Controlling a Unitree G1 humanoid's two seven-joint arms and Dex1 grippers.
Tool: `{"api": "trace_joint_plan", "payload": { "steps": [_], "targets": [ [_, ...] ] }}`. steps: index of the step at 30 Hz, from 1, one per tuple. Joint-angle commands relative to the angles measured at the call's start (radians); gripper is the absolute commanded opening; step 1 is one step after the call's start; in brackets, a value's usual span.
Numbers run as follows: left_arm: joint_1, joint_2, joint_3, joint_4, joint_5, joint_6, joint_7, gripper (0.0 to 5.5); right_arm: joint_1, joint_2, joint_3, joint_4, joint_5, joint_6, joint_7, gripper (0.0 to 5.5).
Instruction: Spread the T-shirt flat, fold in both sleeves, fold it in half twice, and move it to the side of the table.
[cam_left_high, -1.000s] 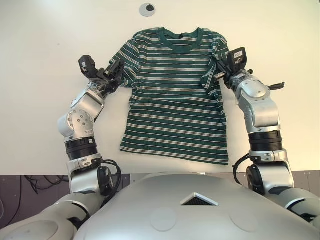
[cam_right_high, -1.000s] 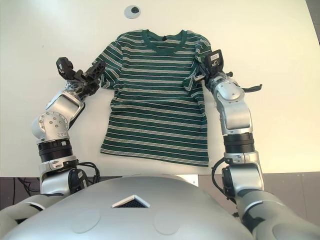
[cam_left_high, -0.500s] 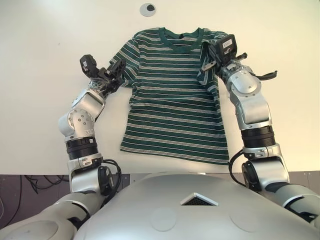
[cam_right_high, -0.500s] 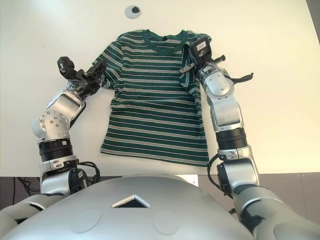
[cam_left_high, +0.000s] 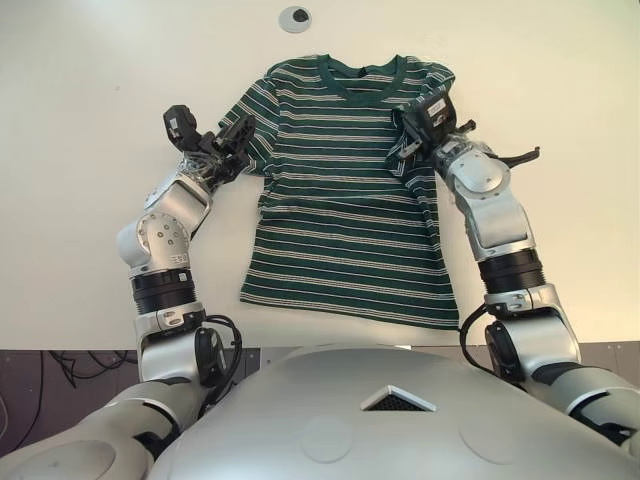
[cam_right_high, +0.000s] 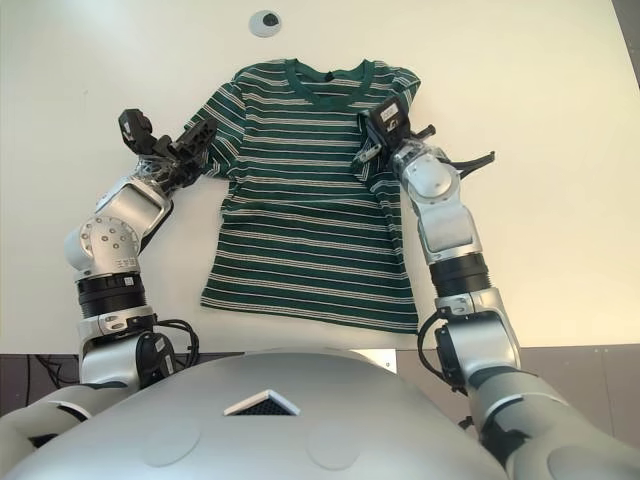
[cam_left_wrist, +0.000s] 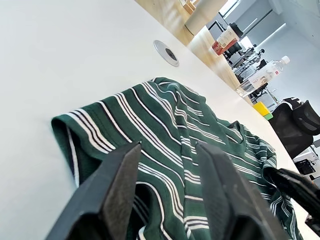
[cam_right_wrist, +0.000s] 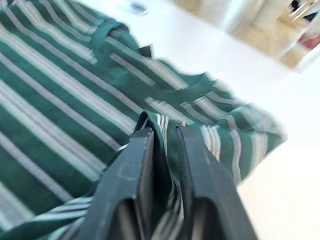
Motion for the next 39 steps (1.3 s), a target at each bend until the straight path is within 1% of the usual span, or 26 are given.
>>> {"api": "trace_joint_plan", "payload": {
  "steps": [1,4,6,8,10,12,14,15,19,21,25,29,33,39],
  "targets": [
    [-0.007,0.005,-0.001,-0.003,0.009,0.011,0.000,1.98,0.012,0.009,-0.074,-0.101,0.087,-0.089,0.031,1.16],
    [0.005,0.005,0.013,-0.030,0.018,-0.020,0.013,1.98,0.049,0.013,-0.117,-0.188,0.151,-0.122,0.056,1.16],
    [0.034,-0.016,0.079,-0.111,0.001,-0.065,0.070,1.98,0.078,0.015,-0.156,-0.216,0.172,-0.102,0.032,1.16],
    [0.081,-0.033,0.117,-0.230,-0.022,-0.063,0.126,1.98,0.122,0.011,-0.183,-0.237,0.173,-0.086,0.007,1.16],
    [0.116,-0.048,0.129,-0.330,-0.049,-0.023,0.185,1.98,0.183,0.010,-0.203,-0.270,0.167,-0.077,-0.022,1.16],
    [0.143,-0.063,0.121,-0.378,-0.082,0.040,0.237,1.98,0.226,0.017,-0.214,-0.301,0.166,-0.067,-0.044,1.16],
    [0.188,-0.067,0.086,-0.401,-0.099,0.106,0.253,2.26,0.232,0.022,-0.217,-0.305,0.171,-0.053,-0.056,1.20],
    [0.212,-0.074,0.089,-0.409,-0.116,0.131,0.264,2.36,0.230,0.022,-0.216,-0.306,0.169,-0.046,-0.061,1.20],
    [0.264,-0.129,0.157,-0.427,-0.268,0.217,0.341,3.05,0.238,0.022,-0.204,-0.308,0.163,-0.036,-0.071,1.20],
    [0.285,-0.152,0.169,-0.446,-0.320,0.239,0.386,3.19,0.241,0.022,-0.189,-0.307,0.155,-0.033,-0.070,1.20],
    [0.293,-0.183,0.172,-0.431,-0.383,0.251,0.459,3.80,0.233,0.025,-0.173,-0.304,0.154,-0.026,-0.070,1.20],
    [0.247,-0.216,0.169,-0.342,-0.381,0.209,0.509,3.80,0.201,0.021,-0.148,-0.286,0.150,-0.019,-0.061,1.20],
    [0.239,-0.242,0.153,-0.299,-0.377,0.183,0.530,3.80,0.166,0.011,-0.133,-0.268,0.148,-0.013,-0.047,1.20],
    [0.260,-0.215,0.090,-0.299,-0.344,0.217,0.542,3.80,0.164,0.011,-0.115,-0.276,0.143,-0.005,-0.045,1.20]
  ]
}}
